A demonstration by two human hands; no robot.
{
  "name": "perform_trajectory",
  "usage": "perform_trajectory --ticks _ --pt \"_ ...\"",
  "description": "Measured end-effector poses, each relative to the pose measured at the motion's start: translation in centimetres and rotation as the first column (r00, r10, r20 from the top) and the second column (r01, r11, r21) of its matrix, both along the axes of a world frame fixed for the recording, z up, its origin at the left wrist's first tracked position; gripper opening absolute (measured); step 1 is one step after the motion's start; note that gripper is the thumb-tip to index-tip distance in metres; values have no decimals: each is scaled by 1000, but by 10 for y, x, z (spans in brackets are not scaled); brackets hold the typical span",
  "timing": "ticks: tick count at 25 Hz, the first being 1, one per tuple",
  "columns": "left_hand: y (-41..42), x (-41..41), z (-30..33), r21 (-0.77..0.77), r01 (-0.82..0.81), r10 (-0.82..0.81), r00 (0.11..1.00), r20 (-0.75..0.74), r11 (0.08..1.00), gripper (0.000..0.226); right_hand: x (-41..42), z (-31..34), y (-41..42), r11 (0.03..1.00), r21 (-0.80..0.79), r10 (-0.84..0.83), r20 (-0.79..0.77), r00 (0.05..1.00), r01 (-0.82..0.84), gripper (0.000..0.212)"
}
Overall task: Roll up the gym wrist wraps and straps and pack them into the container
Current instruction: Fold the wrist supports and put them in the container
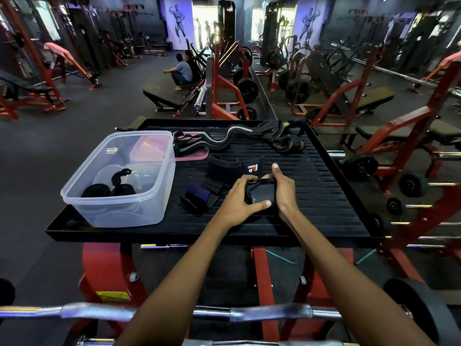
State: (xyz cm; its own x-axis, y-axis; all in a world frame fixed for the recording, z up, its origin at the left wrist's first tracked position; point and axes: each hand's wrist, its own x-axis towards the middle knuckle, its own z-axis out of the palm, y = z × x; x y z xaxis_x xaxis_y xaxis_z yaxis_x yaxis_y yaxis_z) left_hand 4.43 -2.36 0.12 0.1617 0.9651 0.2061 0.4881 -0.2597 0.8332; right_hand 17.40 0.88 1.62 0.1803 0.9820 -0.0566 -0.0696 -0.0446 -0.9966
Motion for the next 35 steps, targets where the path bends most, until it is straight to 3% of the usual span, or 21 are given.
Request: perform_trajectory --ticks 2,4,6,10,14,17,19,21,24,27,29,32,35 --pt "0 0 -1 36 -18 17 999 33 999 74 9 5 0 989 42 147 -91 985 -143 20" --pt "-1 1 0 93 -37 34 999 37 995 81 20 11 -2 965 4 261 -84 962 -261 9" --pt "-1 2 1 148 -46 39 998 50 988 81 30 16 -4 930 -61 360 -53 932 -363 13" --pt "-3 -1 3 166 -89 60 983 171 982 66 39 24 -8 883 -28 466 -64 882 -469 22" --pt "-3 0 3 182 -61 39 992 123 981 64 27 31 -13 911 -73 407 0 913 -406 29" --pt "0 3 1 191 -66 49 994 95 979 65 14 26 -16 956 -5 293 107 950 -294 32" --pt "2 3 0 209 -120 96 988 123 971 60 7 21 -15 966 14 259 46 965 -260 37" --pt "2 1 2 205 -115 89 988 129 972 51 7 19 -12 948 -19 312 -115 943 -316 42" --pt "6 -4 6 90 -221 177 920 348 971 35 15 13 -14 871 10 465 -341 817 -492 43" --pt "9 -9 8 -93 -184 201 747 633 979 26 19 4 -13 817 71 573 -208 792 -572 63" --pt "7 -6 8 -193 -72 187 704 685 979 23 13 1 -14 837 113 547 -110 830 -536 63" --pt "8 1 6 -275 26 159 763 626 961 47 5 1 -12 894 170 444 -221 868 -414 59" --pt "8 0 4 -88 -90 122 864 488 992 41 8 -1 -8 927 195 362 -260 895 -319 41"
